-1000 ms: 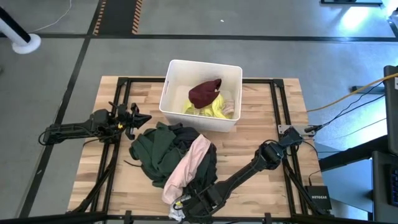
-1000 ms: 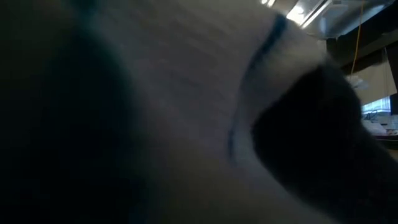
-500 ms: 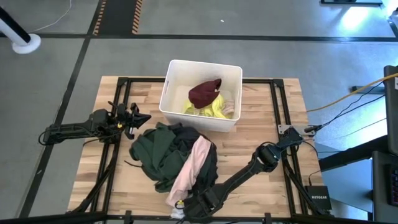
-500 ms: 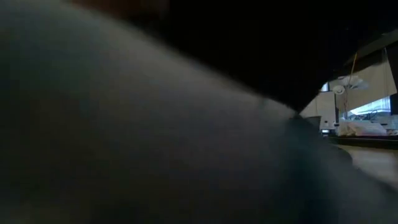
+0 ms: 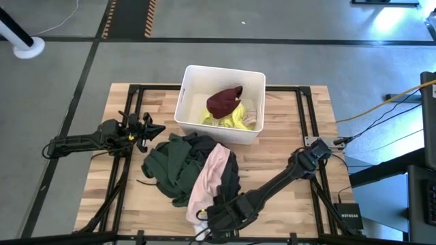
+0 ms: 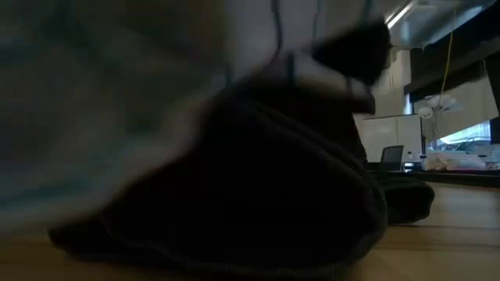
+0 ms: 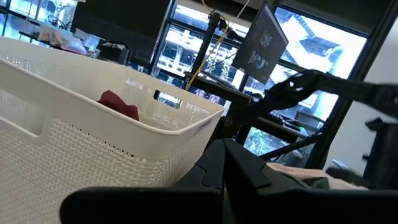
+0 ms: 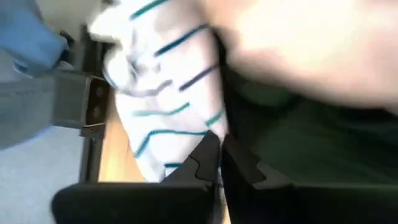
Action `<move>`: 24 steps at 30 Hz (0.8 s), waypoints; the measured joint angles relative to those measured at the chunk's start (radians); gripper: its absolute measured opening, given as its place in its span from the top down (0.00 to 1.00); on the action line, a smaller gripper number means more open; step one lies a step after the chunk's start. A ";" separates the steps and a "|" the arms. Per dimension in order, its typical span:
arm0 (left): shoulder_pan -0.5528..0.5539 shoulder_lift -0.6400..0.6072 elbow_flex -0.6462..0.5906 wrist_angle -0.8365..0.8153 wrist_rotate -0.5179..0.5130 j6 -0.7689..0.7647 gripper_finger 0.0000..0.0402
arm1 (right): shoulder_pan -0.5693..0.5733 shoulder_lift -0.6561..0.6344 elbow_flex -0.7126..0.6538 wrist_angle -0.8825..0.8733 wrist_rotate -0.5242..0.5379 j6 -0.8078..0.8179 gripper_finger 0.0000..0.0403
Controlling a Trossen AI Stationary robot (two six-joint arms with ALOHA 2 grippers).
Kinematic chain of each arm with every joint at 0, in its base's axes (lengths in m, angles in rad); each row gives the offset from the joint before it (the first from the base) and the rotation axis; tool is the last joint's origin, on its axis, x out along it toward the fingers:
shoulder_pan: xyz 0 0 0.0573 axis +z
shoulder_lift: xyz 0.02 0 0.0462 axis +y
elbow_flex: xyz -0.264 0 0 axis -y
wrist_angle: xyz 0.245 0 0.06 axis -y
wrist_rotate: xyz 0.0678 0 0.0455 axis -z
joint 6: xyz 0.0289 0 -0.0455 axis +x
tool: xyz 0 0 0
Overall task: Sort clothes
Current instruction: Put the top white stripe sock into the white bin
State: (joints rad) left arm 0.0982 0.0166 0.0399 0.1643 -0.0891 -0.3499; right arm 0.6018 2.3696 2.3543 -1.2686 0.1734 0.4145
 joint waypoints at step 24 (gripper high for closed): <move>0.000 0.000 0.000 -0.006 0.000 0.009 1.00 | -0.006 -0.334 0.001 -0.280 0.694 0.217 0.95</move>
State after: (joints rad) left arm 0.0981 0.0166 0.0399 0.1585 -0.0891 -0.3408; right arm 0.5963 2.0354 2.3554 -1.5482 0.8676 0.6313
